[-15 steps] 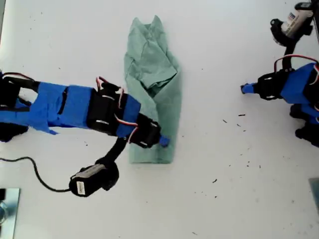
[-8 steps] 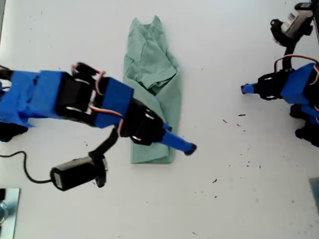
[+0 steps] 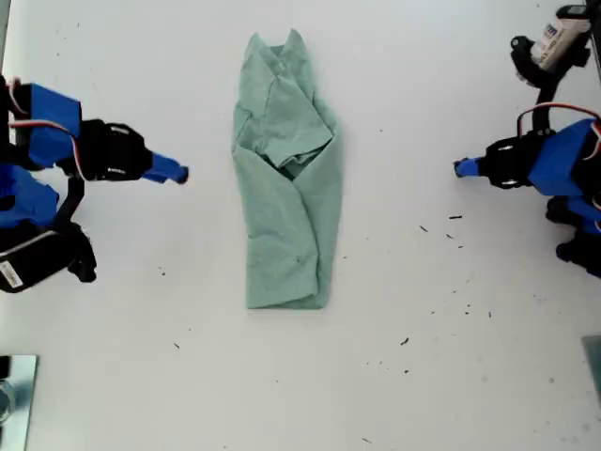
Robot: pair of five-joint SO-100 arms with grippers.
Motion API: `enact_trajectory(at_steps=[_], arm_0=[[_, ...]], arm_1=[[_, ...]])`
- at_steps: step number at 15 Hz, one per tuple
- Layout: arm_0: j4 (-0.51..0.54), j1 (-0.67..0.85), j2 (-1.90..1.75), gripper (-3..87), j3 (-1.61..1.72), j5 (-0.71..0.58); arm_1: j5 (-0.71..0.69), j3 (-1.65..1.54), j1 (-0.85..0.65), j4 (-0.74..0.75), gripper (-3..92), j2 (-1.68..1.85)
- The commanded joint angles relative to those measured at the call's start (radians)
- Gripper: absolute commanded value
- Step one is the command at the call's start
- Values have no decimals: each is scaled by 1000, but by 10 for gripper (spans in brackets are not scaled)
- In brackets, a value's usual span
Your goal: Fold t shirt
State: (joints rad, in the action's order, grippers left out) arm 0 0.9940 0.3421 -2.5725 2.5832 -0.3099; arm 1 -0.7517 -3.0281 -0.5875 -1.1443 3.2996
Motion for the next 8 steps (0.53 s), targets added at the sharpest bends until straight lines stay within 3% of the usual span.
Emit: enact_trajectory(at_steps=[1,4,8], arm_0=[[-66,0,-75,-2,155,48],[41,-29,15,-2,-114,51],[419,-233,603,-2,-1040,63]], arm_1=[[14,-35,-9,2,24,12],[92,160,146,17,25,-141],[167,1290,446,-316,24,-1046]])
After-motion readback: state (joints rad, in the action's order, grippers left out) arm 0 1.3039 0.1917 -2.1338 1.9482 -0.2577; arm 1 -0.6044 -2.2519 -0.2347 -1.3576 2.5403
